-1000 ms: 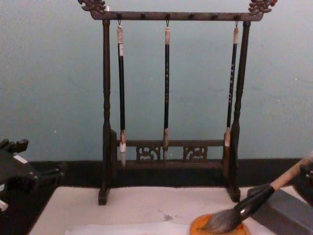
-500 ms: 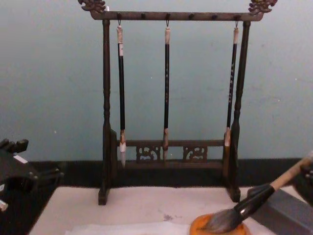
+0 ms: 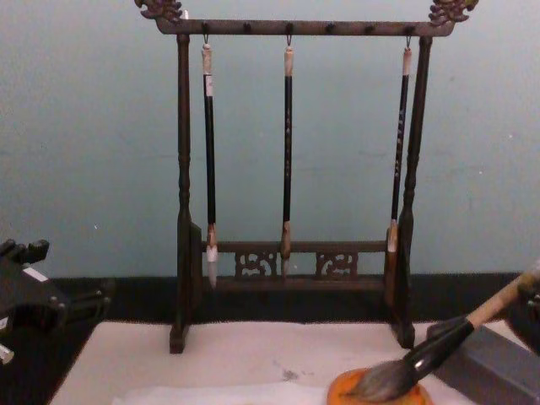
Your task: Pick up the brush from the inkstone, write on the paper, then place the brush back to its original position.
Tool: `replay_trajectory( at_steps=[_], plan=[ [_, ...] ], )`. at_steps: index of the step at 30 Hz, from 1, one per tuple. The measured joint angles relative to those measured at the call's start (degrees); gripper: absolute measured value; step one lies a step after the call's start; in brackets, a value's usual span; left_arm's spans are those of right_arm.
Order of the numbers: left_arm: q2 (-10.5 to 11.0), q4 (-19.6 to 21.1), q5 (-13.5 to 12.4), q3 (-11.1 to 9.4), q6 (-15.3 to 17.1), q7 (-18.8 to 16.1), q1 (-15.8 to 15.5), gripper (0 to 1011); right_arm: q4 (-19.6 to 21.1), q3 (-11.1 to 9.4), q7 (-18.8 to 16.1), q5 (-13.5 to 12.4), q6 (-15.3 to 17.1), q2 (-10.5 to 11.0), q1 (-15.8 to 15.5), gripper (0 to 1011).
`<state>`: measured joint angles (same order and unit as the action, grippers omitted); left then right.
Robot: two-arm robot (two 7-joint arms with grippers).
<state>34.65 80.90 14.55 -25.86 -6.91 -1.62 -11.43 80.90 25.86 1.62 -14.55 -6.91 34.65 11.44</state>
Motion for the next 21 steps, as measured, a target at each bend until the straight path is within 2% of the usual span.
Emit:
replay_trajectory(
  at_steps=[21],
  plan=[
    [0.00,0.00,0.00,0.00,0.00,0.00,0.00,1010,0.00,0.00,0.00,0.00,0.00,0.00,0.00,1000]
  ],
)
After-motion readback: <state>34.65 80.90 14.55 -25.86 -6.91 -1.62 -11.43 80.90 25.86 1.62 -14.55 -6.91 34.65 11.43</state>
